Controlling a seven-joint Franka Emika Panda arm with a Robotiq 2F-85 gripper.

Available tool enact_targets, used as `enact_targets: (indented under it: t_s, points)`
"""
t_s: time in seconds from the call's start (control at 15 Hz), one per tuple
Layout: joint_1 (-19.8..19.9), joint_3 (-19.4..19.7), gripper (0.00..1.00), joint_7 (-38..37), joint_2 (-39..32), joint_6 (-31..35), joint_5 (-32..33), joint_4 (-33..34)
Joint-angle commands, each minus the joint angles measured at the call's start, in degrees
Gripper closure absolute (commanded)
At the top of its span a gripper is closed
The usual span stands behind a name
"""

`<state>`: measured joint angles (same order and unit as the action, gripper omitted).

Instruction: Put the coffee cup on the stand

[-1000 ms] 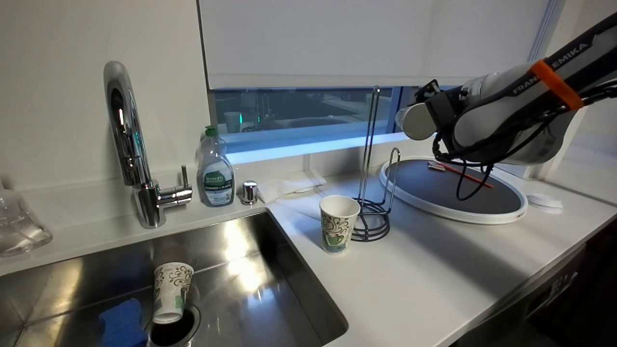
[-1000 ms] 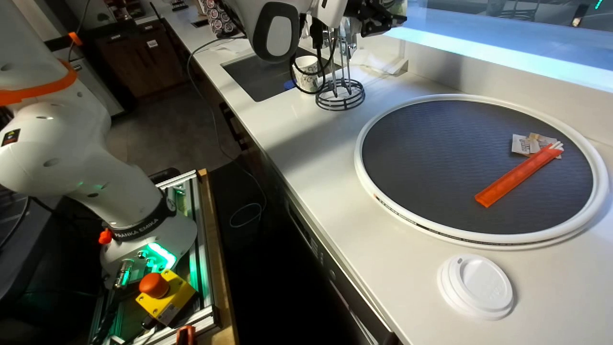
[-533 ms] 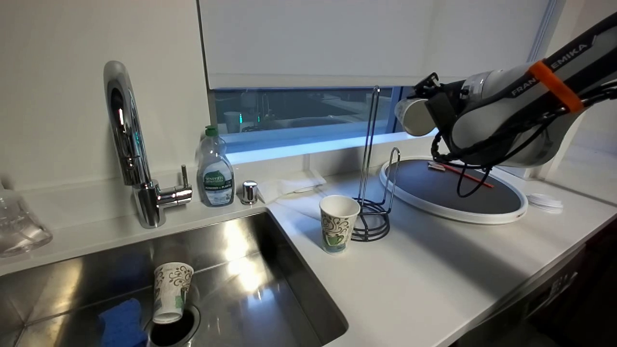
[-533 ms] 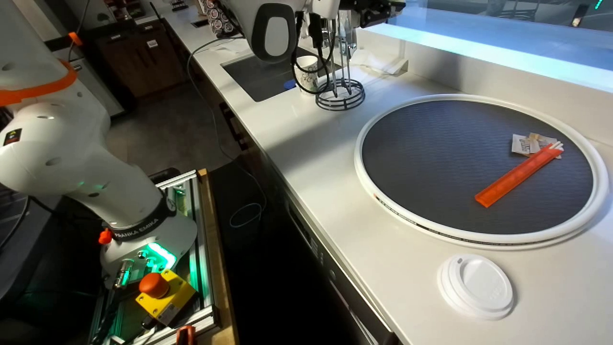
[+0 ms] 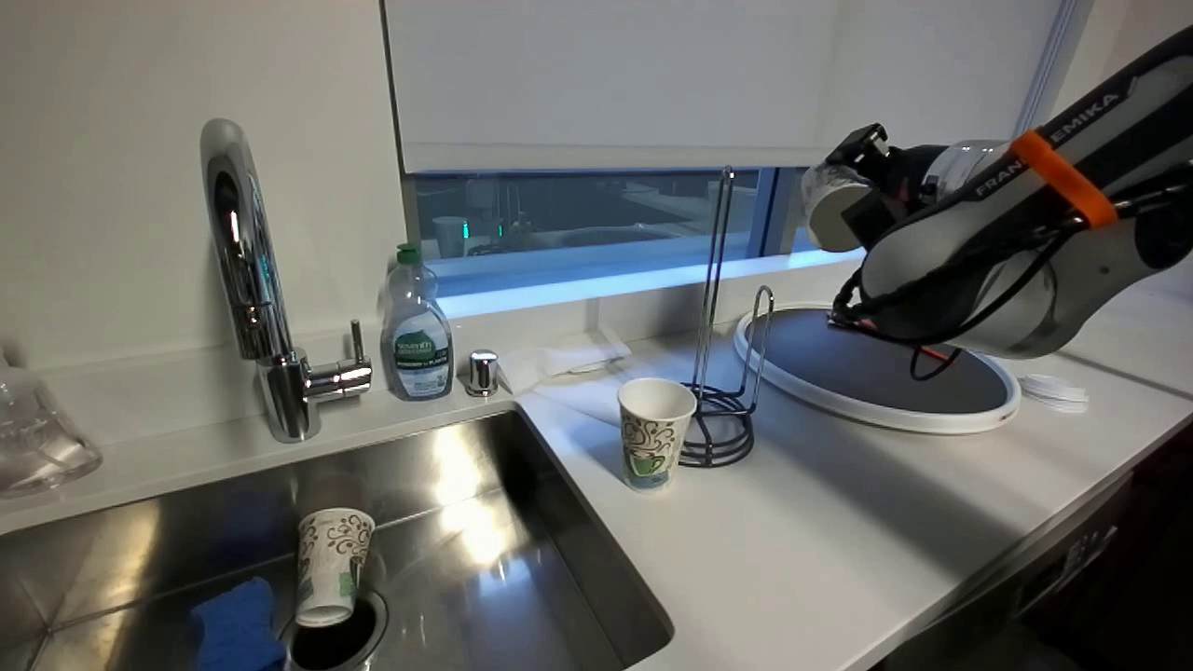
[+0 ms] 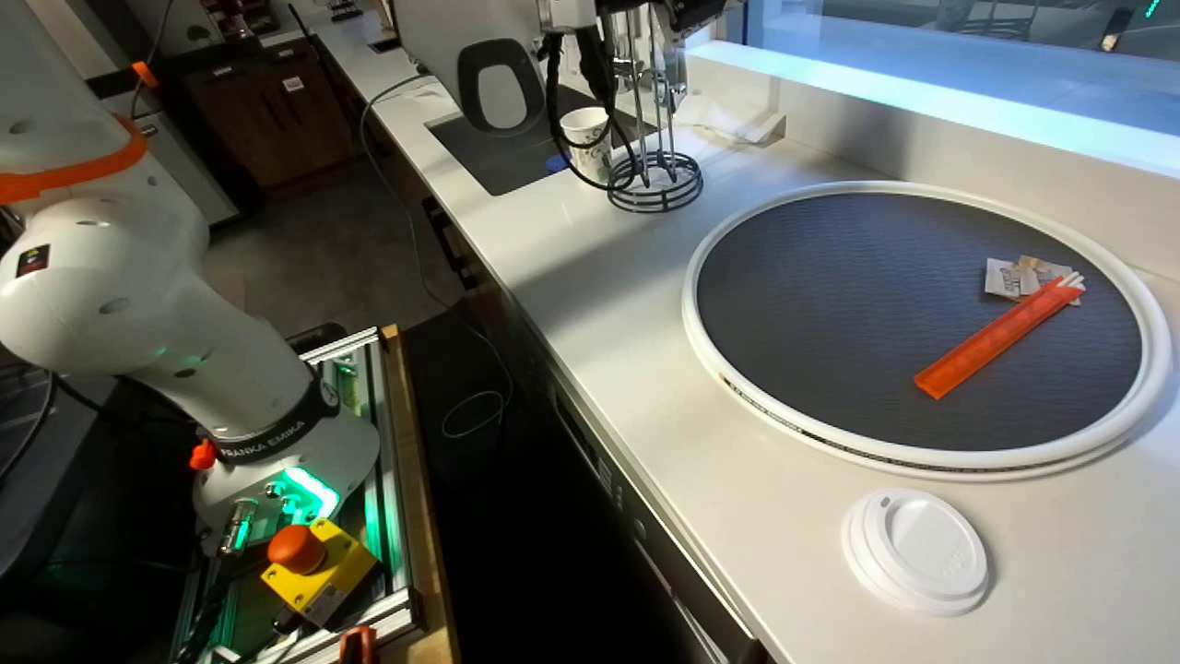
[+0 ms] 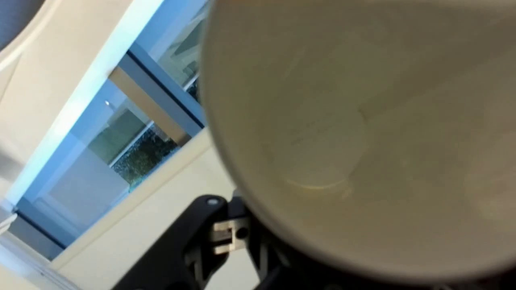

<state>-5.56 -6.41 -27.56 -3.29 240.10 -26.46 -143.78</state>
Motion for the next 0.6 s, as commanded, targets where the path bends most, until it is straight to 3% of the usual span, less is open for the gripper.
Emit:
enact_targets:
  t_s: [0.0, 0.53]
  points:
    - [-1.5, -1.0, 0.71, 7.9, 1.7, 1.8, -4.9, 1.5]
    - [-3.7, -2.7, 0.71, 18.4, -0.9, 1.5, -8.2, 4.8]
